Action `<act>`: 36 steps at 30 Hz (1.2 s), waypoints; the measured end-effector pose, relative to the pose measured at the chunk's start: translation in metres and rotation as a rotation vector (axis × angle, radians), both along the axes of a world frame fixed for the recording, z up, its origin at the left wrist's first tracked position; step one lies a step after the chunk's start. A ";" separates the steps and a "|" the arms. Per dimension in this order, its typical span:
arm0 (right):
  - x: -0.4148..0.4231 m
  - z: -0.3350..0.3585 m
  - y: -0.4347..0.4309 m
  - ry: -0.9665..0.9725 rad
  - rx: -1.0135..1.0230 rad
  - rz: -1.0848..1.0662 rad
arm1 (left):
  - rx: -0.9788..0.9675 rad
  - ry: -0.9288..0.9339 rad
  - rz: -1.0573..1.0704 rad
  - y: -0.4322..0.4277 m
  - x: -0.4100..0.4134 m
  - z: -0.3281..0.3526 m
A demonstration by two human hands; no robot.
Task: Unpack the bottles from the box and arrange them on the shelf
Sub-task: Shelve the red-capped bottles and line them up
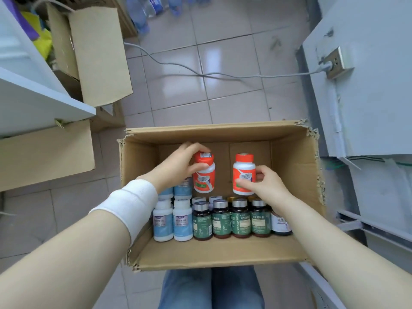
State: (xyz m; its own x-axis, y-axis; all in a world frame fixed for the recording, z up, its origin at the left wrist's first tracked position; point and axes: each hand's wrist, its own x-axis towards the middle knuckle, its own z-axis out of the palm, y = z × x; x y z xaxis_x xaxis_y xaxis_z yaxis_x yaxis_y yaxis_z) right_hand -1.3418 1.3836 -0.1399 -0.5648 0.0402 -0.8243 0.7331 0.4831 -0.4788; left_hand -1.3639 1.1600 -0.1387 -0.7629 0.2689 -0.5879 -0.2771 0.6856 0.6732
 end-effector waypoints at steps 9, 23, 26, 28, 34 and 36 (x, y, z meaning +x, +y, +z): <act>0.056 0.157 0.019 0.167 -0.208 -0.304 | 0.419 0.086 0.517 0.023 0.034 0.164; 0.250 0.346 0.017 0.539 -0.267 -0.825 | 0.910 -0.326 0.276 0.088 0.132 0.341; 0.297 0.371 0.026 0.619 -0.215 -0.911 | 0.919 -0.361 0.160 0.115 0.165 0.370; 0.332 0.386 0.035 0.675 -0.170 -0.962 | 0.919 -0.343 0.075 0.138 0.194 0.392; 0.460 0.437 0.065 0.867 -0.028 -1.115 | 1.042 -0.273 -0.258 0.212 0.306 0.459; 0.514 0.459 0.078 0.923 0.018 -1.158 | 1.094 -0.262 -0.361 0.237 0.354 0.485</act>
State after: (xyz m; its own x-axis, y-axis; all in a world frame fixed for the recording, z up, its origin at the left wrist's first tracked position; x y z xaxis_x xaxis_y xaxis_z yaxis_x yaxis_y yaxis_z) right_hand -0.8275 1.4611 0.3187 -0.5238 0.8292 -0.1950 0.1524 -0.1340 -0.9792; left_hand -1.0095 1.3969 0.3464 -0.4303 0.9019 -0.0385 -0.4023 -0.1535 0.9025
